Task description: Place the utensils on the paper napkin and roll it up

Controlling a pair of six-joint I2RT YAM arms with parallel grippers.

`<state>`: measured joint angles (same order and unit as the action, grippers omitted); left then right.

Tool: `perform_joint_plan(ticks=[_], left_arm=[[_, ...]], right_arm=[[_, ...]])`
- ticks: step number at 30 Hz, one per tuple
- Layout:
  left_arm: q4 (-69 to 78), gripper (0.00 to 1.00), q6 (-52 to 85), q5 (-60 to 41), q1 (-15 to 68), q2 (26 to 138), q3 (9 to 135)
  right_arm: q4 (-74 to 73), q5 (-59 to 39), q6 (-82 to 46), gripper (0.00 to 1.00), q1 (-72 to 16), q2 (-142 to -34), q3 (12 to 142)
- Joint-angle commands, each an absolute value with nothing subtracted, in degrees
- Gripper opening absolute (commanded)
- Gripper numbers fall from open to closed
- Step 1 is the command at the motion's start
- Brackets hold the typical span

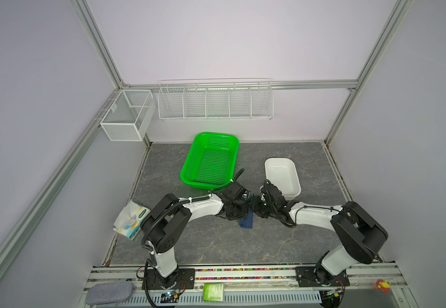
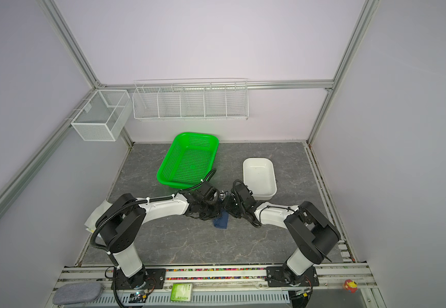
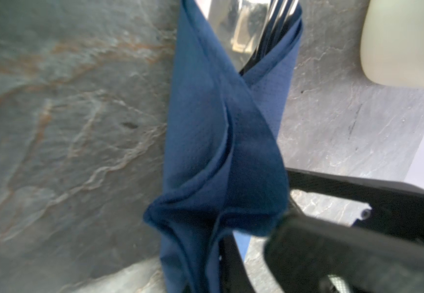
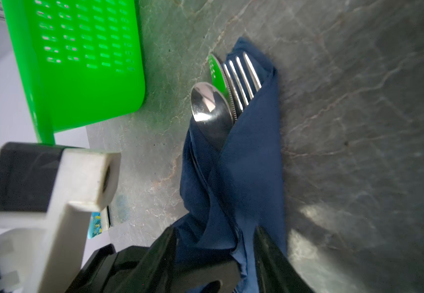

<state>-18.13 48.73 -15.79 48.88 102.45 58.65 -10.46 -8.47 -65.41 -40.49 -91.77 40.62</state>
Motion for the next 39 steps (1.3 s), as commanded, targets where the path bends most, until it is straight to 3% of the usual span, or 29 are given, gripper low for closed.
perform_joint_plan(ticks=[1,8,17,24,39], left_arm=[[-19.0,0.09,47.5,-14.9,49.5,103.5,60.1],[-18.9,0.10,46.4,-15.6,49.7,103.5,60.6],[-19.1,0.11,45.9,-15.0,49.7,102.8,60.5],[-18.7,0.19,44.9,-15.4,49.7,100.8,60.0],[-14.2,0.35,44.5,-16.1,49.7,94.3,54.9]], right_arm=[[-10.7,-10.7,-67.8,0.50,-40.4,-92.7,41.5],[-12.1,-11.1,-68.5,0.45,-40.3,-93.5,41.9],[-10.2,-9.9,-67.8,0.21,-39.9,-92.2,41.1],[-10.0,-9.6,-66.8,0.09,-39.0,-91.1,39.1],[-13.7,-11.1,-64.0,0.07,-37.2,-90.6,36.0]])
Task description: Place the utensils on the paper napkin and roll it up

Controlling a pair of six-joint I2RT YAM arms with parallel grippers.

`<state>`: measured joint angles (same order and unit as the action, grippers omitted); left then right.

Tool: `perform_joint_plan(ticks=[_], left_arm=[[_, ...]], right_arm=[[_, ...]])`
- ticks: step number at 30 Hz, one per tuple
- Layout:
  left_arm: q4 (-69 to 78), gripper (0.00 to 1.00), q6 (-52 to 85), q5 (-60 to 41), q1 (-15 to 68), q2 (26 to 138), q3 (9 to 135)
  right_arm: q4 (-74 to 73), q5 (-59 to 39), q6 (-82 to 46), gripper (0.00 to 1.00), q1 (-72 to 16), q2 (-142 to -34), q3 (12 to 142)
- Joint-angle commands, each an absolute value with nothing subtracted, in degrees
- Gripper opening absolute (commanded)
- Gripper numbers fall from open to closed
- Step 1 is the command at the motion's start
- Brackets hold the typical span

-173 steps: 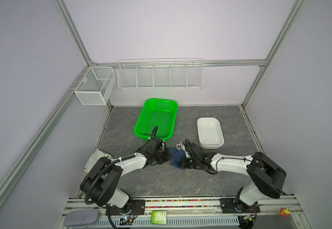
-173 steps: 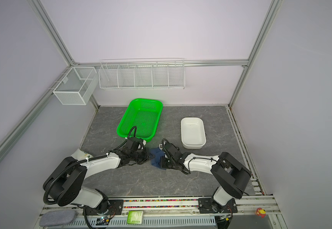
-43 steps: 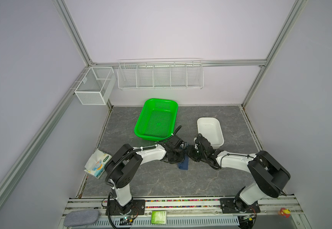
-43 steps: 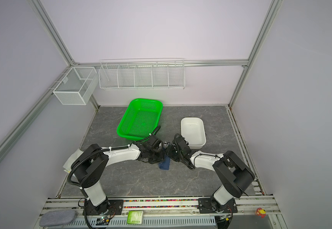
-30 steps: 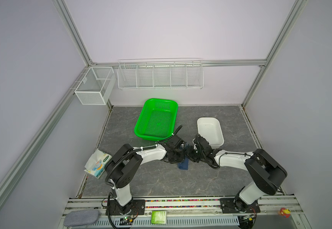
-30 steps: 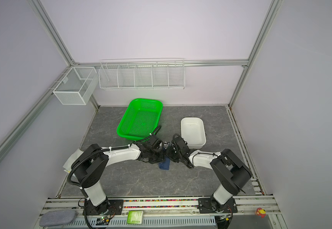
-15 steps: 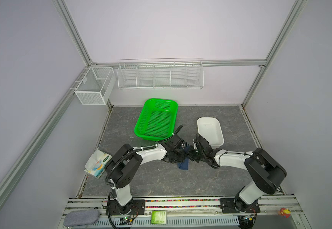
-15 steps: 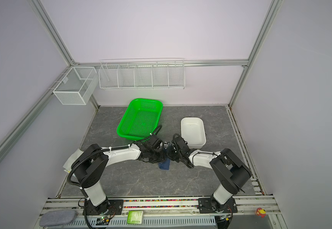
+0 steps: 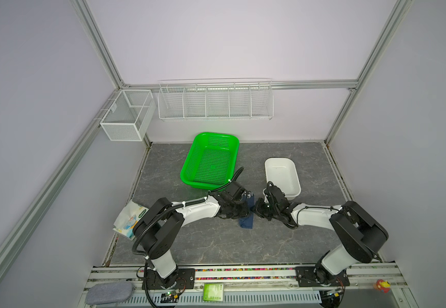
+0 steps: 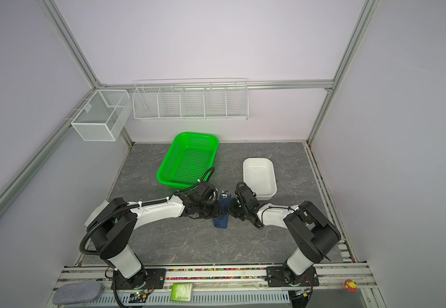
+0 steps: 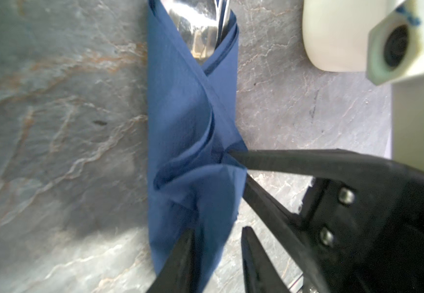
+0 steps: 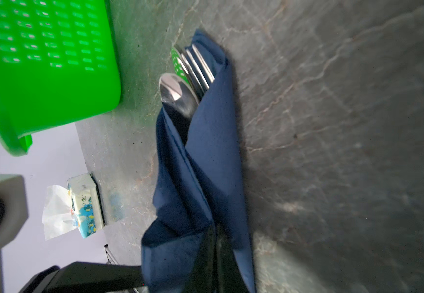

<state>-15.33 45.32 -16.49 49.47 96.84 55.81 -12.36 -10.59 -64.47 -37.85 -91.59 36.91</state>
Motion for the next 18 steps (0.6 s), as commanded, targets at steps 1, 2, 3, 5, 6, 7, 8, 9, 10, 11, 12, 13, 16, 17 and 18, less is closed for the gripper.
perform_joint_plan(ticks=[1,2,3,5,6,7,8,9,10,11,12,13,16,17,18], left_arm=[[-14.6,0.35,44.3,-15.6,49.7,93.8,54.8],[-15.3,0.35,43.9,-15.2,49.7,93.6,54.9],[-15.9,0.37,43.4,-14.9,49.7,93.4,55.0],[-16.2,0.39,42.9,-14.6,49.7,92.7,54.7],[-16.0,0.43,42.6,-14.3,49.7,92.1,54.1],[-15.7,0.46,42.1,-14.0,49.7,91.3,53.5],[-15.8,0.49,41.5,-13.5,49.7,90.8,53.1],[-16.4,0.52,40.9,-12.6,49.7,90.1,52.7],[-16.6,0.56,40.1,-12.0,49.7,89.5,52.1],[-16.9,0.58,39.3,-11.7,49.7,89.1,51.8],[-17.2,0.59,38.4,-11.3,49.7,88.6,51.3],[-17.3,0.61,37.7,-11.2,49.7,88.3,50.7],[-16.0,0.65,36.0,-13.1,49.7,87.8,48.9],[-16.2,0.68,35.1,-13.3,49.7,87.8,48.6],[-16.3,0.70,33.9,-13.6,49.7,88.0,48.2]], right_arm=[[-13.7,-11.2,-63.8,0.07,-37.2,-90.8,36.0],[-13.7,-11.2,-63.7,0.06,-37.2,-90.9,36.0],[-13.7,-11.2,-63.8,0.07,-37.2,-91.2,36.0],[-14.3,-11.2,-63.8,0.07,-37.1,-91.5,35.9],[-14.7,-11.2,-64.0,0.07,-37.1,-91.7,35.7],[-14.7,-11.2,-64.0,0.07,-37.1,-91.7,35.7],[-14.6,-11.2,-64.0,0.07,-37.1,-91.7,35.7],[-14.6,-11.1,-64.0,0.07,-37.1,-91.8,35.7],[-14.7,-11.1,-64.0,0.07,-37.0,-91.8,35.6],[-14.7,-11.1,-64.0,0.07,-37.1,-91.8,35.6],[-14.7,-11.1,-64.0,0.06,-37.1,-91.8,35.5],[-14.6,-11.1,-64.1,0.07,-37.1,-91.9,35.5],[-14.7,-10.9,-64.1,0.07,-37.0,-91.9,35.5],[-14.6,-10.9,-64.1,0.07,-36.9,-92.0,35.5],[-14.6,-10.9,-64.2,0.07,-37.0,-92.0,35.5]])
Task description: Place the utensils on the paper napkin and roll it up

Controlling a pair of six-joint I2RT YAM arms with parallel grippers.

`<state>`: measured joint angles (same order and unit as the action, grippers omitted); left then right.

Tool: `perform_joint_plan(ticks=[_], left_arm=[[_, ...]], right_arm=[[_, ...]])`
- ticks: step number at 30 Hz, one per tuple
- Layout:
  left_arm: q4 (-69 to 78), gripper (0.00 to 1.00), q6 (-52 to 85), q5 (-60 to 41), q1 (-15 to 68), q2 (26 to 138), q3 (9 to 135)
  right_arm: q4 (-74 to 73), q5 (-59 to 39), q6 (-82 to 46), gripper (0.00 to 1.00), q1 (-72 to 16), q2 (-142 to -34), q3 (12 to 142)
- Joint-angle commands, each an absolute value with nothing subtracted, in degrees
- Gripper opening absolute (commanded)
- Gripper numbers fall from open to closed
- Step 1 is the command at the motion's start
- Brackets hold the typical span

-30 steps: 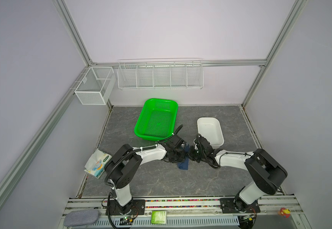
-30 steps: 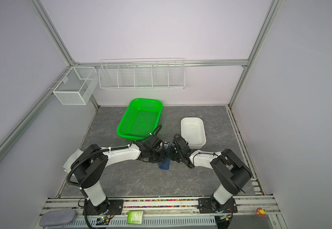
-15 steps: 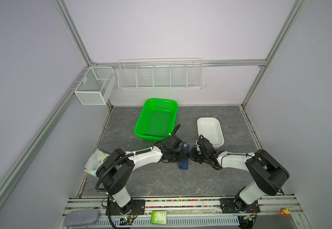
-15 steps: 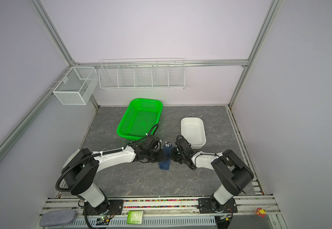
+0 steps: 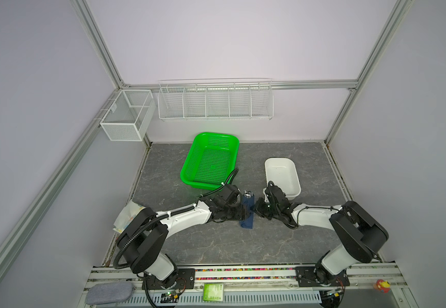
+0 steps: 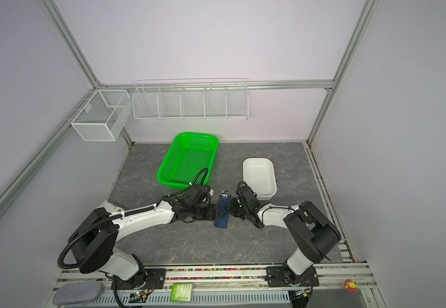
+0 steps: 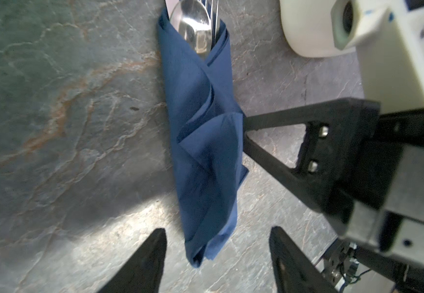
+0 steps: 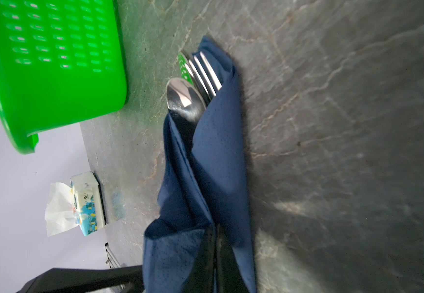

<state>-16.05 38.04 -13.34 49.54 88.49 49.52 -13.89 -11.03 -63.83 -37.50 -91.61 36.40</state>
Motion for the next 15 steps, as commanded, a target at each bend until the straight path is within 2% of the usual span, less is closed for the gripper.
perform_joint_plan(ticks=[1,11,15], left_arm=[[-16.6,0.70,32.8,-13.4,49.7,88.2,47.9],[-11.1,0.71,29.5,-16.7,50.3,88.8,44.3],[-10.3,0.69,28.7,-14.0,52.5,89.7,44.5]], right_arm=[[-14.7,-10.9,-64.1,0.07,-36.9,-92.0,35.6],[-14.9,-11.1,-64.3,0.07,-36.9,-92.4,35.7],[-14.9,-11.2,-64.3,0.07,-37.0,-92.5,35.7]])
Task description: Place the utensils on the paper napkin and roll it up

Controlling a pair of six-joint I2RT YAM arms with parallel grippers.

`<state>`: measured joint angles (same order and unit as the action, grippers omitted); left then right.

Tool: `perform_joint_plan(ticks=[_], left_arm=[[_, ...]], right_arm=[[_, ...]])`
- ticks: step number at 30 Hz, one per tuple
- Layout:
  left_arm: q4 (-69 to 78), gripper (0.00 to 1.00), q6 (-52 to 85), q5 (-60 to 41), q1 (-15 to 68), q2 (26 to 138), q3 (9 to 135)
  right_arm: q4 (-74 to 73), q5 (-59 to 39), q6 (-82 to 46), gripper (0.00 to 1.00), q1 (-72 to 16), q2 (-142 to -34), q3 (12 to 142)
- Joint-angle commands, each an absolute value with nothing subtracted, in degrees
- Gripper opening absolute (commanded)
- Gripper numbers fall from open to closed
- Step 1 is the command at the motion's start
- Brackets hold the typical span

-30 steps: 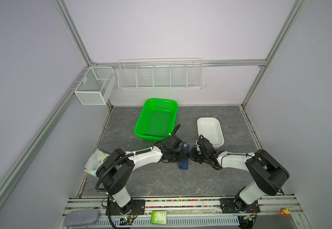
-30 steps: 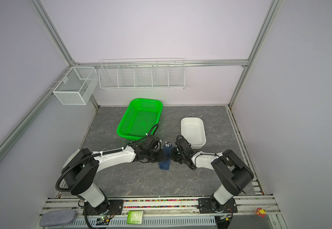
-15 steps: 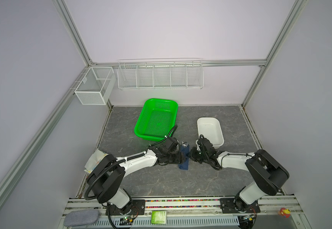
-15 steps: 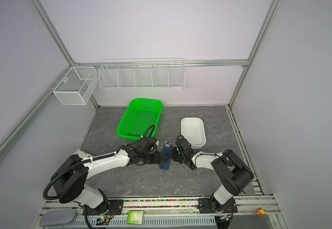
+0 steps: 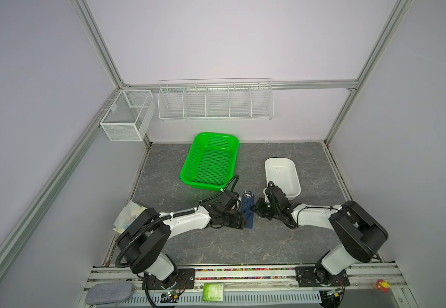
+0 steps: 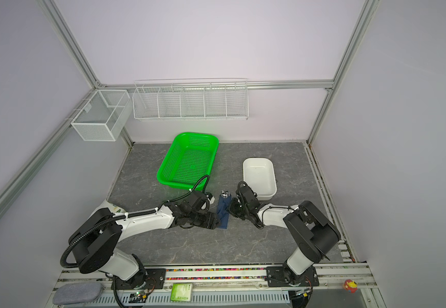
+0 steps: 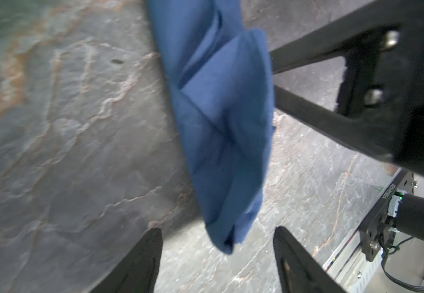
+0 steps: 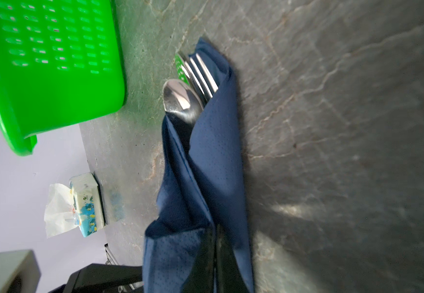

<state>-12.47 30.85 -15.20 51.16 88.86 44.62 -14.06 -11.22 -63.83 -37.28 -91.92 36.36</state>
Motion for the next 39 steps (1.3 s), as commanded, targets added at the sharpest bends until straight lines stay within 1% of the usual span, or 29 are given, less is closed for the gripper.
perform_joint_plan(ticks=[1,6,11,17,20,23,26,28,30,34,37,39], left_arm=[[-10.2,0.68,28.6,-12.7,52.9,89.7,44.6],[-10.8,0.60,28.8,-6.7,53.3,90.8,45.4],[-10.8,0.53,28.1,-4.1,53.8,92.0,46.1],[-10.2,0.50,26.9,-4.3,54.5,92.9,46.5],[-9.4,0.46,26.8,-4.3,55.0,93.1,46.3],[-9.0,0.40,26.5,-3.4,55.7,93.4,46.5],[-9.1,0.28,26.5,-1.3,56.3,93.5,46.4],[-8.8,0.26,26.3,0.1,56.8,93.2,46.2],[-8.8,0.17,25.7,1.9,57.6,92.8,46.3],[-8.8,0.07,24.4,5.6,59.2,92.4,46.5],[-8.8,0.04,24.3,6.7,59.6,92.9,46.6],[-9.0,0.01,24.2,7.2,59.7,93.3,46.5]], right_arm=[[-15.0,-11.2,-64.4,0.07,-36.9,-92.5,35.7],[-15.2,-11.2,-64.4,0.07,-36.9,-92.6,35.9],[-15.4,-11.4,-64.5,0.07,-37.0,-92.8,35.9],[-15.7,-11.6,-64.6,0.07,-36.9,-92.9,35.9],[-15.6,-11.5,-64.6,0.07,-37.0,-92.8,35.9],[-15.6,-11.5,-64.5,0.07,-36.9,-92.8,35.9],[-15.5,-11.5,-64.5,0.07,-37.0,-92.6,35.9],[-15.5,-11.4,-64.5,0.07,-36.9,-92.6,35.9],[-15.6,-11.5,-64.6,0.07,-36.9,-92.6,35.9],[-16.0,-11.4,-64.6,0.09,-36.9,-91.8,35.5],[-15.4,-11.1,-64.6,0.12,-36.9,-90.8,35.8],[-14.4,-10.8,-64.5,0.16,-36.9,-89.8,35.8]])
